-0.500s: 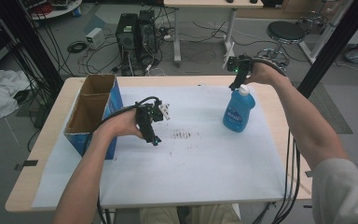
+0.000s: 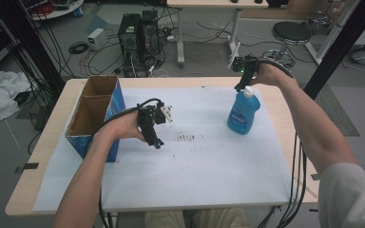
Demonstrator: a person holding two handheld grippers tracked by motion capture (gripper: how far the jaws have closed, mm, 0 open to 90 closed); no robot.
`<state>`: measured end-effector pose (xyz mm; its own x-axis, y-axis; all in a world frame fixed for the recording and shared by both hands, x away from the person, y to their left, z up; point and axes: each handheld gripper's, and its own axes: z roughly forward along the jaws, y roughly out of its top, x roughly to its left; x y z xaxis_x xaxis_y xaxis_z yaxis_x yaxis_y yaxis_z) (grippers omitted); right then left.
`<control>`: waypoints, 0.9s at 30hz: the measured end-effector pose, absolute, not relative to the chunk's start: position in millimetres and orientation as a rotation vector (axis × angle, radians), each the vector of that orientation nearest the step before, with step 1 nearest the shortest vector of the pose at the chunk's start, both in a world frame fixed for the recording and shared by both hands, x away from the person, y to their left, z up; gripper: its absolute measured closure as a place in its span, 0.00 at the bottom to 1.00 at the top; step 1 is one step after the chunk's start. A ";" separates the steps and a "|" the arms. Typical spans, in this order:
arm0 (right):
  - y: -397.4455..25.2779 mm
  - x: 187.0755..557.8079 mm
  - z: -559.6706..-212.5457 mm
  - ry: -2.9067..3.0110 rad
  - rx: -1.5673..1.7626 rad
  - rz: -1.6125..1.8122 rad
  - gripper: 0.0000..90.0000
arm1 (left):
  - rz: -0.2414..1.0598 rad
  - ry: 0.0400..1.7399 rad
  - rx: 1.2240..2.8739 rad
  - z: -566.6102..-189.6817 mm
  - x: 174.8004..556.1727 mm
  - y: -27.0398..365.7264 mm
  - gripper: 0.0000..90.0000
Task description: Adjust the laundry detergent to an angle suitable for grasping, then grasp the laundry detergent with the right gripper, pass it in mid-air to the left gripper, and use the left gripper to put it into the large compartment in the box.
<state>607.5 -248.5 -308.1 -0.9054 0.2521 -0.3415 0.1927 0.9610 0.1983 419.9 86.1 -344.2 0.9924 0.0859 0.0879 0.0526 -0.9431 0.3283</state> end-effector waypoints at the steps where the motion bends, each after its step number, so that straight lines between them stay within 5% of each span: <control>1: -248.6 607.6 -307.4 2.741 0.310 0.228 0.18 | 0.144 0.100 2.805 -344.0 419.4 86.0 0.17; 27: -272.1 599.9 -300.2 2.704 0.390 0.192 0.18 | 0.167 0.099 2.805 -340.6 411.8 86.5 0.17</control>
